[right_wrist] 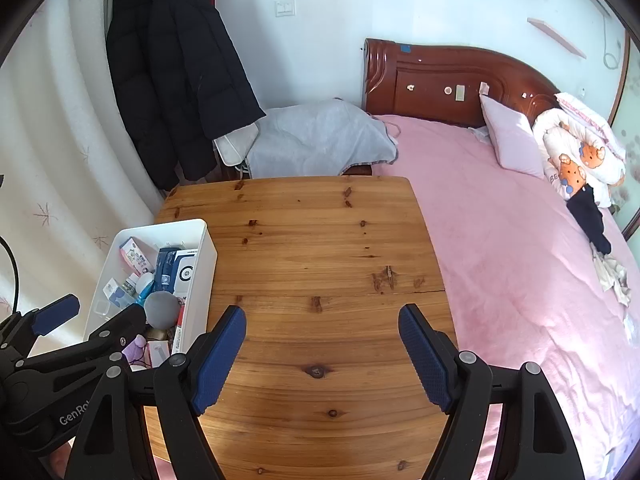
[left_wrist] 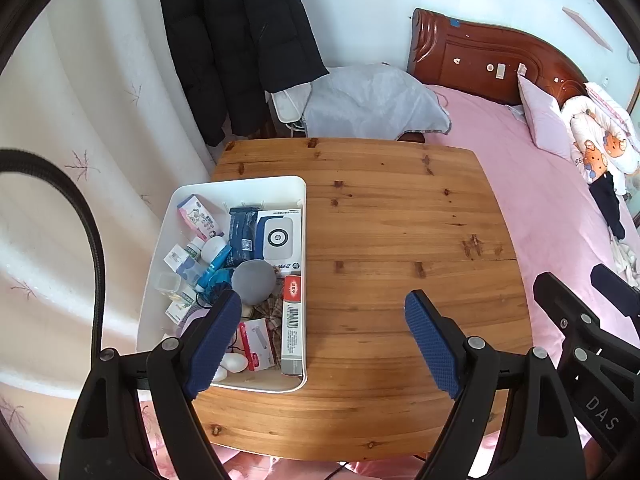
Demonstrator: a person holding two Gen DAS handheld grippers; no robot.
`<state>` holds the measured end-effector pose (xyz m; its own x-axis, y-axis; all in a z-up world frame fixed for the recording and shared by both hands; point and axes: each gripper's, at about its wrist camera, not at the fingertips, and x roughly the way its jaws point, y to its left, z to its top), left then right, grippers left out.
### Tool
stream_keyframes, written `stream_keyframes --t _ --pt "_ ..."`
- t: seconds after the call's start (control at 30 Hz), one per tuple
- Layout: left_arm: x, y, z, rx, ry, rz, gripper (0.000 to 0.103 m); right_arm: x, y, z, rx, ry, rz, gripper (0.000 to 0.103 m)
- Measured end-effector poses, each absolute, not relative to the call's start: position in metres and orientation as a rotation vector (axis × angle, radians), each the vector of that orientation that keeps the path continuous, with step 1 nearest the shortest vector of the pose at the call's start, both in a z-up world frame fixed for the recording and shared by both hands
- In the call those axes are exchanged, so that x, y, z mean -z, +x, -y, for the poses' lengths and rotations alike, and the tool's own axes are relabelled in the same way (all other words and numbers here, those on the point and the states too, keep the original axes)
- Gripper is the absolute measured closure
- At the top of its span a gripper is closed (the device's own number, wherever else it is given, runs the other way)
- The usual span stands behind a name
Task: Organize objects
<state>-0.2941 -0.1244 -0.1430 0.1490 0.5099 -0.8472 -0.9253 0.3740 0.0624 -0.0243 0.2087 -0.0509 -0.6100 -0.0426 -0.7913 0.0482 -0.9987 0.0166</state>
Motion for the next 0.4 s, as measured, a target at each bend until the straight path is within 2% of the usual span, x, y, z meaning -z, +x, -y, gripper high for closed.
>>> stream_keyframes --t 0.4 --pt "0.1459 -0.2939 0.1209 -1.095 -0.563 -0.940 0.017 0.0530 -0.0252 -0.2066 2.772 1.367 -0.007 0.023"
